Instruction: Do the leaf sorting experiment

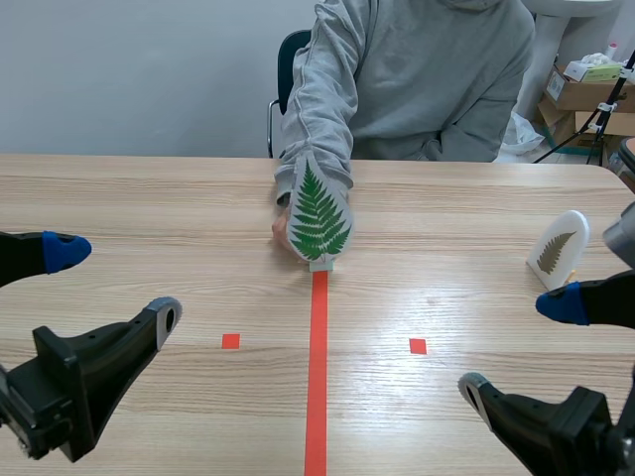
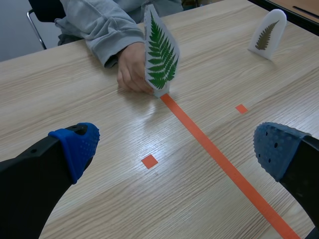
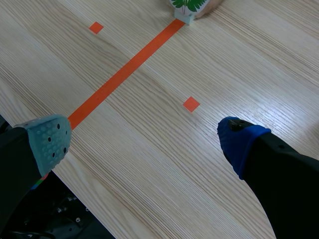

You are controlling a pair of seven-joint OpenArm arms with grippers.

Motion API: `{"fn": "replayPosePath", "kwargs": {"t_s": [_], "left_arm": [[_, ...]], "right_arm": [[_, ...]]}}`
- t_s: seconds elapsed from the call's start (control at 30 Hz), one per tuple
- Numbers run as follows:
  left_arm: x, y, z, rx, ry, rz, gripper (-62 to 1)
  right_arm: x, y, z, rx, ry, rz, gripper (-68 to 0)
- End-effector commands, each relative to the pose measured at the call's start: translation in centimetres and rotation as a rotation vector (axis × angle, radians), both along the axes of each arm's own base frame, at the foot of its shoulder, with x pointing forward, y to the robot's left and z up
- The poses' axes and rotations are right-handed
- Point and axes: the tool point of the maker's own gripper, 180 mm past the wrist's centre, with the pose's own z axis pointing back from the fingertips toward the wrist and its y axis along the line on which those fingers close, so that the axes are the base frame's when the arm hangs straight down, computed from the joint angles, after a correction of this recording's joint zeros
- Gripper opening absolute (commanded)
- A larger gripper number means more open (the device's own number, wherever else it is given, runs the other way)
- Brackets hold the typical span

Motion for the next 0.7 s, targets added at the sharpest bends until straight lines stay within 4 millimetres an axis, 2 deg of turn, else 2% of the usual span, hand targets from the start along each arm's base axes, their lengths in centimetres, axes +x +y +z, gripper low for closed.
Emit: {"fn": "replayPosePath", "kwargs": {"t_s": [0.0, 0.67], "left_arm": [[0.17, -0.22, 0.77, -0.006, -0.019, -0.005, 1.4], [0.16, -0.23, 0.72, -0.004, -0.016, -0.005, 1.4]], "right_arm": [[0.43, -0.17, 0.4, 0.005, -0.019, 0.002, -7.3], [0.5, -0.22, 0.42, -0.004, -0.029, 0.005, -7.3]]}}
